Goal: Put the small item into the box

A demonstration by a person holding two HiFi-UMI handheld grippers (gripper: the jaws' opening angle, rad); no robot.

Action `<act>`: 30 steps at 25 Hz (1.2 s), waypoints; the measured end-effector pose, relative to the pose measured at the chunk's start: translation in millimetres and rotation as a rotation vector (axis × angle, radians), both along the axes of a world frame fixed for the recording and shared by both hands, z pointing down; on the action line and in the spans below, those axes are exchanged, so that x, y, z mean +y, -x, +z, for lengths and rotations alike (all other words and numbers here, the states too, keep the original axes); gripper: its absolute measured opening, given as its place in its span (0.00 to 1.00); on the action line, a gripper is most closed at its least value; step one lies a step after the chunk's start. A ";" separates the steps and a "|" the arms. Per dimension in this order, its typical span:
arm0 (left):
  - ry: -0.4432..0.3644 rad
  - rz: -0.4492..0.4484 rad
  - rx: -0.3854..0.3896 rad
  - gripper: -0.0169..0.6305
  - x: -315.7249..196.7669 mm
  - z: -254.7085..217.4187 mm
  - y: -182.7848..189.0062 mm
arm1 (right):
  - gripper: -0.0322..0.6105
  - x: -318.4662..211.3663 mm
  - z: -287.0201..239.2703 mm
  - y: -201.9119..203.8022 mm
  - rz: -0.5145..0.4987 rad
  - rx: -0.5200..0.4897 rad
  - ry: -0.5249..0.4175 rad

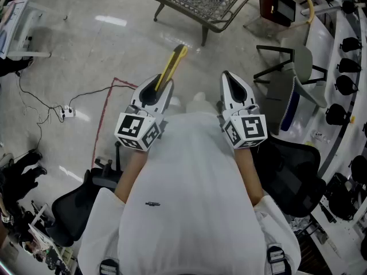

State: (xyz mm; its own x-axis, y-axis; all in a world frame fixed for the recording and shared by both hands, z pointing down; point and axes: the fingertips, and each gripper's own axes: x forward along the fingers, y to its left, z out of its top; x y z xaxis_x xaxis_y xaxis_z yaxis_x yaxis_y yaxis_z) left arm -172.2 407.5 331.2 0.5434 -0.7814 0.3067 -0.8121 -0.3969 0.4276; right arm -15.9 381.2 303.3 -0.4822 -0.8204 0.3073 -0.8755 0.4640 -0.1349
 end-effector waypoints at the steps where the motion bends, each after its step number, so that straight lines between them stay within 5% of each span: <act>1: -0.005 0.002 -0.002 0.22 -0.3 -1.1 -1.6 | 0.05 0.3 1.8 -0.2 -0.004 0.005 0.002; 15: -0.033 0.063 -0.053 0.21 -27.5 -15.7 -66.5 | 0.05 -19.0 6.7 -36.5 -0.009 -0.077 -0.012; 30: -0.021 0.027 -0.108 0.21 -58.5 -14.8 -127.5 | 0.05 -46.7 21.1 -112.1 -0.027 -0.115 -0.011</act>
